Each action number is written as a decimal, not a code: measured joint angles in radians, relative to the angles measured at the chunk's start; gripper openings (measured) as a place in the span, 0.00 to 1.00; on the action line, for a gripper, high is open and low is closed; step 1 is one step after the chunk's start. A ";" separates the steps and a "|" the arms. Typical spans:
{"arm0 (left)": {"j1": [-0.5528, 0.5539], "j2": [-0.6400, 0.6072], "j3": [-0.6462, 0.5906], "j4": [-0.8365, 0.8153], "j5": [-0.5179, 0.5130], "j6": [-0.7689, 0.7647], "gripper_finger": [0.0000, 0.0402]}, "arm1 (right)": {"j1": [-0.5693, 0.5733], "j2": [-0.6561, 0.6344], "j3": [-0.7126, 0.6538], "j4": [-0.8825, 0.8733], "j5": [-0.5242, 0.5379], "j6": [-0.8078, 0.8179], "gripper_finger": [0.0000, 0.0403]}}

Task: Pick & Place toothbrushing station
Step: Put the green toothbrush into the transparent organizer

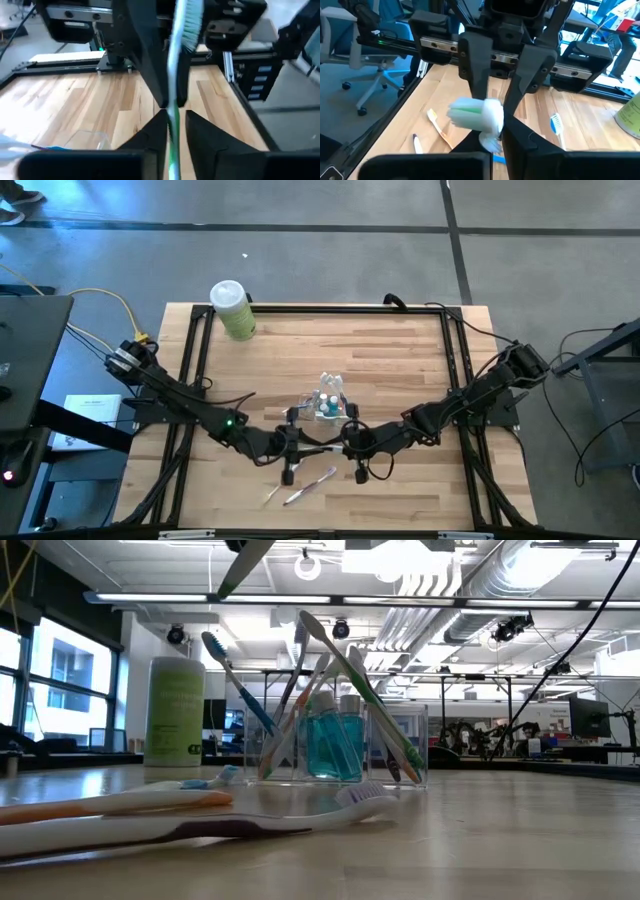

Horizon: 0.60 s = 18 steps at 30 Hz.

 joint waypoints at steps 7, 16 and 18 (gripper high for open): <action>-0.014 0.001 0.000 -0.009 -0.004 0.038 0.30 | 0.009 0.000 0.000 -0.026 0.025 0.004 0.02; -0.047 0.001 0.000 -0.050 0.002 0.023 0.34 | 0.065 -0.022 0.000 -0.334 0.393 0.193 0.02; -0.048 0.001 0.000 -0.050 0.002 0.006 0.34 | 0.064 -0.034 0.000 -0.414 0.429 0.268 0.02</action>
